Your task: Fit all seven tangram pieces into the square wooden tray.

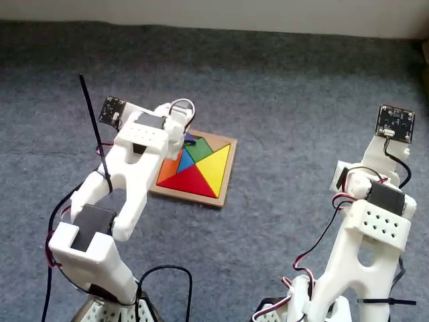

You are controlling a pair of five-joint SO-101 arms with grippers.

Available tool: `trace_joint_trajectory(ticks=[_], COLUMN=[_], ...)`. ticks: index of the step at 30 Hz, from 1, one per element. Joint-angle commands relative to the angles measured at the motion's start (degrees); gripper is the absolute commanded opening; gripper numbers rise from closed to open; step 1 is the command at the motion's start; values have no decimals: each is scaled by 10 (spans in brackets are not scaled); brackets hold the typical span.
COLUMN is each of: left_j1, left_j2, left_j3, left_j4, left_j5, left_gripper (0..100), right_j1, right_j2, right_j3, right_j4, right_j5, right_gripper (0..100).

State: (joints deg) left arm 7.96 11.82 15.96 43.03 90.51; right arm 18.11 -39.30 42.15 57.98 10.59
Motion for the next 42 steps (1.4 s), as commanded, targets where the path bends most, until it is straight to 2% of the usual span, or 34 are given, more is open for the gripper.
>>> trace_joint_trajectory(ticks=[1, 4, 7, 9, 11, 14, 15, 17, 24, 31, 35, 42], left_j1=[-9, -23, -46, -65, -85, -108, -111, -114, -114, -99, -72, -38], left_j2=[-29, -73, -104, -105, -97, -87, -81, -65, 65, 141, 155, 158], left_j3=[-7, -3, -2, -5, -7, -15, -20, -29, -131, -256, -269, -265], left_j4=[-6, -6, -5, -5, -9, -16, -20, -24, -10, 154, 207, 224], left_j5=[-5, -8, -63, -103, -145, -277, -328, -390, -396, -397, -398, -398], left_gripper=[364, 364, 358, 311, 217, 32, 0, 34, 7, 7, 7, 7], right_j1=[-7, -7, -7, -7, -7, -7, -7, -7, -14, -18, -18, -18], right_j2=[-15, -15, -15, -14, -14, -14, -14, -14, -14, -14, -14, -14], right_j3=[-2, -2, -2, -2, -2, -2, -2, -1, -1, -1, -1, 0], right_j4=[-15, -15, -15, -15, -15, -15, -15, -15, -15, -14, -14, -14], right_j5=[1, 1, 1, 1, 1, 1, 1, 1, 1, 1, 1, 1], right_gripper=[9, 9, 9, 9, 9, 9, 9, 9, 9, 9, 9, 9])
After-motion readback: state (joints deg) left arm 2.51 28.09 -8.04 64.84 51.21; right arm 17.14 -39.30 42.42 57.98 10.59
